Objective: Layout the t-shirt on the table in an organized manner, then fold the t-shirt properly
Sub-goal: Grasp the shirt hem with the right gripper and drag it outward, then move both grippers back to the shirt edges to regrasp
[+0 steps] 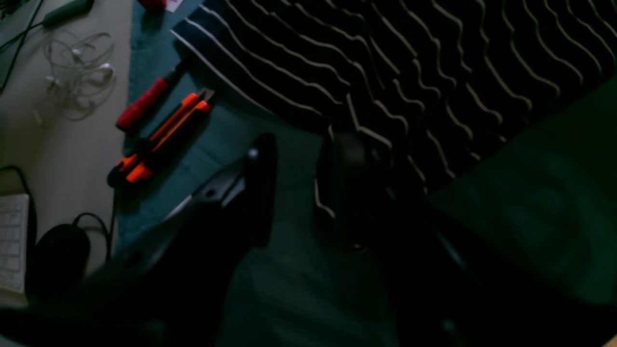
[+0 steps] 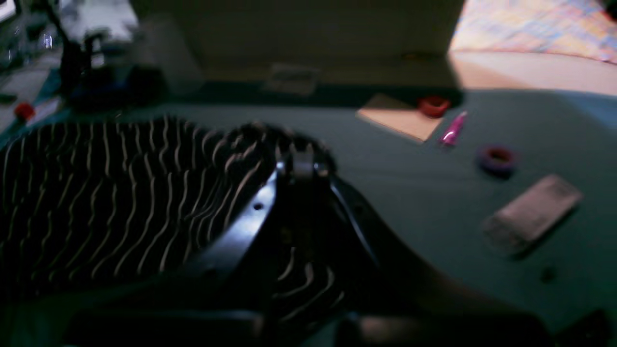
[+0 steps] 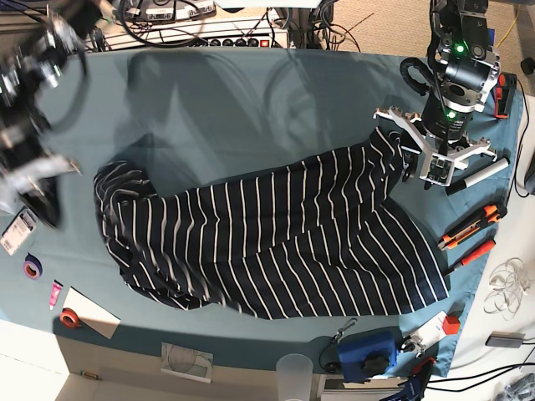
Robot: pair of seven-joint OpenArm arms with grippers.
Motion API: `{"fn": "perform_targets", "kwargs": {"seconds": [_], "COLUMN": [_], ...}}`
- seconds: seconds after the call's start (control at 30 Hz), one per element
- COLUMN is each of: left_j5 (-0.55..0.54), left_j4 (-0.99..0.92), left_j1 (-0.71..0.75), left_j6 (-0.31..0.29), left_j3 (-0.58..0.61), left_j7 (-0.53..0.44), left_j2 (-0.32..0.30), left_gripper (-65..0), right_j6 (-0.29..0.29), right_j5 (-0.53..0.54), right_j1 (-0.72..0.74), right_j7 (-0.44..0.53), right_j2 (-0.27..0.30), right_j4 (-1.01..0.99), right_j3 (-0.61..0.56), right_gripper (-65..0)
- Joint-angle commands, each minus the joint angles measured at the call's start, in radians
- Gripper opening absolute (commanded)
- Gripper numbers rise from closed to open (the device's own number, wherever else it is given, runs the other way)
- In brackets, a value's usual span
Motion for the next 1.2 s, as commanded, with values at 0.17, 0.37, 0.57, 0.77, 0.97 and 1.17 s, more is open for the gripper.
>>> {"fn": "perform_targets", "kwargs": {"seconds": [0.17, 0.37, 0.57, 0.77, 0.97, 1.17], "left_j5": [-0.002, -0.002, -0.002, 0.034, 0.073, -0.005], "left_j4": [0.019, 0.019, 0.019, -0.097, -0.258, -0.383], "left_j1": [-0.003, -0.002, 0.003, 0.003, -0.003, -0.054], "left_j6": [0.006, -0.04, -0.318, -0.404, -0.396, -0.375], "left_j3": [-0.002, -0.002, -0.002, -0.002, -0.002, -0.002], "left_j7": [-0.027, -0.026, -0.118, -0.19, -0.191, -0.19], "left_j2": [-0.005, -0.005, -0.006, -0.006, -0.005, -0.005], "left_gripper": [-43.9, -43.9, -31.0, -28.0, -28.0, -28.0], "right_j6": [-0.021, -0.031, -0.027, -0.083, -0.084, -0.07], "right_j5": [-0.125, -0.257, -0.26, -0.324, -0.311, -0.31], "right_j1": [0.047, 0.17, 0.227, 0.219, 0.203, 0.101], "right_j7": [0.139, 0.153, -0.063, -0.185, -0.164, -0.129], "right_j2": [0.018, 0.037, 0.061, 0.145, 0.15, 0.15], "right_j4": [-0.093, -0.315, -0.31, -0.31, -0.319, -0.404], "right_j3": [-0.084, -0.274, -0.288, -0.256, -0.089, -0.075], "right_gripper": [-65.0, -65.0, -53.3, -46.3, -46.4, -46.4]}}
